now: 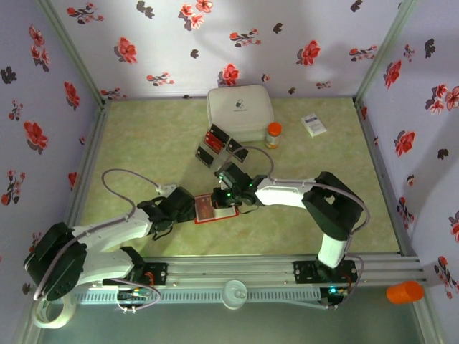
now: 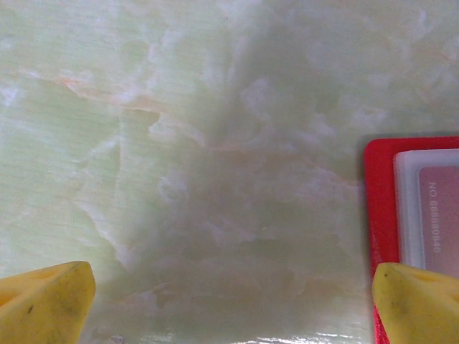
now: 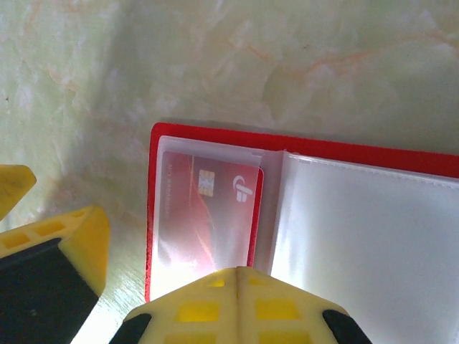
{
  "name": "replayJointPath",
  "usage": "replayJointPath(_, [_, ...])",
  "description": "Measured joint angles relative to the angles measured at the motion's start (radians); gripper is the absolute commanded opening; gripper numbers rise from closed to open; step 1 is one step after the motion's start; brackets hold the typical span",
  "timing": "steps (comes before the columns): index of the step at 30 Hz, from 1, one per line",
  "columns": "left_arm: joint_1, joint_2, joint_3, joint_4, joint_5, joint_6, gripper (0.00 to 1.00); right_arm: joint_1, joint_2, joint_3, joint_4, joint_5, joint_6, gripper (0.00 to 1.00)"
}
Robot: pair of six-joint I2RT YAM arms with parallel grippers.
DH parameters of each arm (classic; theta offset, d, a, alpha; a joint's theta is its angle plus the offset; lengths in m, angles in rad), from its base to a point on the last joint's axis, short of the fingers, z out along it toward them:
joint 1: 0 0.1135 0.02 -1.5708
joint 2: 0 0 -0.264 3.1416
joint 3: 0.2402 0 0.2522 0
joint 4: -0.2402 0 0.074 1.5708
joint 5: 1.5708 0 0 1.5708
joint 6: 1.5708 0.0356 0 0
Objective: Put the credit cards into the card holder
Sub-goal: Move the card holder to the center of the table.
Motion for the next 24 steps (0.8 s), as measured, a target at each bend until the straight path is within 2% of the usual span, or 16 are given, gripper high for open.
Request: replayJointPath(24, [0.0,0.082,-0.023,0.057,-0.001,0.011,1.0,0.0,0.078,0.04,-0.007,0.001,-0.011,0.01])
